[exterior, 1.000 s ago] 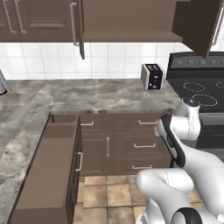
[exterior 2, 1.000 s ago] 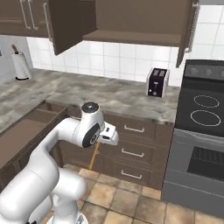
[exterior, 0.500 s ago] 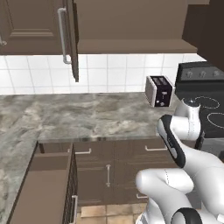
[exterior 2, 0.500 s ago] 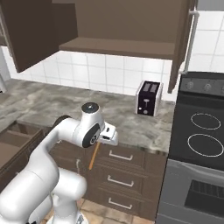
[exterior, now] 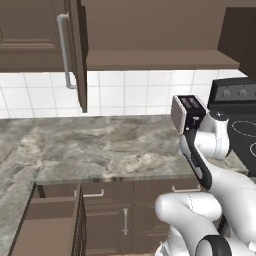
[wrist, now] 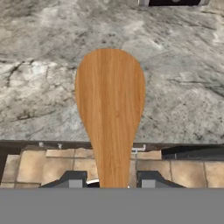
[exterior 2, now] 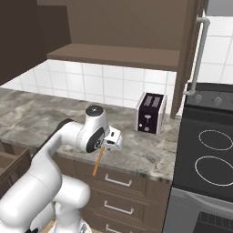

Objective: Organize the utensils by type. Pick up the wooden spoons from the counter and place them in the open cabinet. Then pick up the metallic utensils from the counter and place them in the open drawer.

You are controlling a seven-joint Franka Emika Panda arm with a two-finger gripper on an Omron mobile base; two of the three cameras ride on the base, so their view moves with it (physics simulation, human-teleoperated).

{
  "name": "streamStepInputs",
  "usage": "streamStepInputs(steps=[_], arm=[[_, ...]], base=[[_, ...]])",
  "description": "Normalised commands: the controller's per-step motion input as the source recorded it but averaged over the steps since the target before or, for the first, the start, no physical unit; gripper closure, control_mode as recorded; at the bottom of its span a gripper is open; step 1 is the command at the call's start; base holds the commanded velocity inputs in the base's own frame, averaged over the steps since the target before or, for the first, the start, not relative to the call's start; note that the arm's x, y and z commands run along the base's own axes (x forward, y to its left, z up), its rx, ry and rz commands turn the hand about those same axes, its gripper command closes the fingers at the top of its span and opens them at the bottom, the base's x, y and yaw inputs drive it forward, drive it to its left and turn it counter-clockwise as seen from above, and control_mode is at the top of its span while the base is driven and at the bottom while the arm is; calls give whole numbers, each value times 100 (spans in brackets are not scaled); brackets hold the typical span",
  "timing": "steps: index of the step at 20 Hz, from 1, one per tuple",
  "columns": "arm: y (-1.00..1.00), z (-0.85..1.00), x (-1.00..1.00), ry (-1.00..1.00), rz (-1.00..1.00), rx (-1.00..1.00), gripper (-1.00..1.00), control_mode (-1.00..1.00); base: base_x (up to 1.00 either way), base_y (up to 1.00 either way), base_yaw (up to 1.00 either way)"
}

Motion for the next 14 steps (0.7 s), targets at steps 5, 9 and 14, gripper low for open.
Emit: streamStepInputs(steps=[5,9,14], arm=[[0,0,0,0,0,0,100,100],[0,0,0,0,0,0,100,100],[0,0,0,0,0,0,100,100]], base=[[25,0,0],[54,2,-1],[59,1,0]])
